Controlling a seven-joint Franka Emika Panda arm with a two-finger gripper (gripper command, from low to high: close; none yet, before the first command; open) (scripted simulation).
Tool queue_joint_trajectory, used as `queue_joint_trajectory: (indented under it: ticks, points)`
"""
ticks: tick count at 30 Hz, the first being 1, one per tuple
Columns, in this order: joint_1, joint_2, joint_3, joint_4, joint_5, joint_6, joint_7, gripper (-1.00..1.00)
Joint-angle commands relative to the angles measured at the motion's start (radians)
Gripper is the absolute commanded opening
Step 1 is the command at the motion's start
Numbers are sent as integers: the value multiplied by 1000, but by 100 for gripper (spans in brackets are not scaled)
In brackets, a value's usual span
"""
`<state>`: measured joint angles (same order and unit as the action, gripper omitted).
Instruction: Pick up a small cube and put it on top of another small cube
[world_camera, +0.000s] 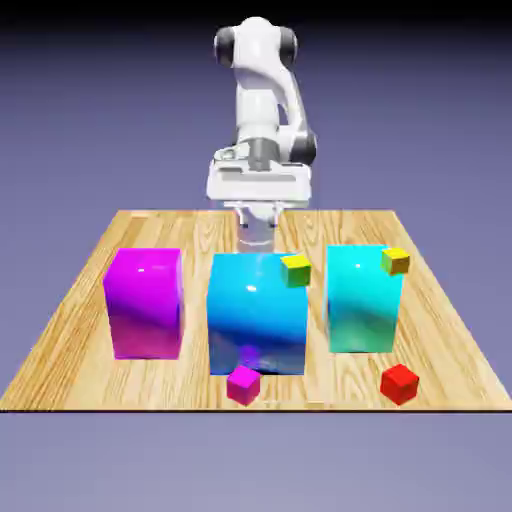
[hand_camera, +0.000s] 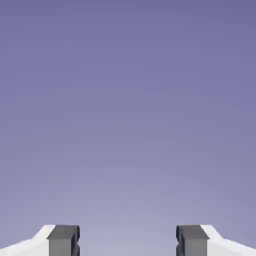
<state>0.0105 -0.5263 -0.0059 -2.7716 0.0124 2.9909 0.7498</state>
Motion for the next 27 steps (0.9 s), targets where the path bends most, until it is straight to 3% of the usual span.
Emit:
queue_joint_trajectory:
  ticks: [1,27]
  points:
    - [-1,36,-5,32,10,-38,7,0]
    - [-34,979,-132,860,279,-1033,196,0]
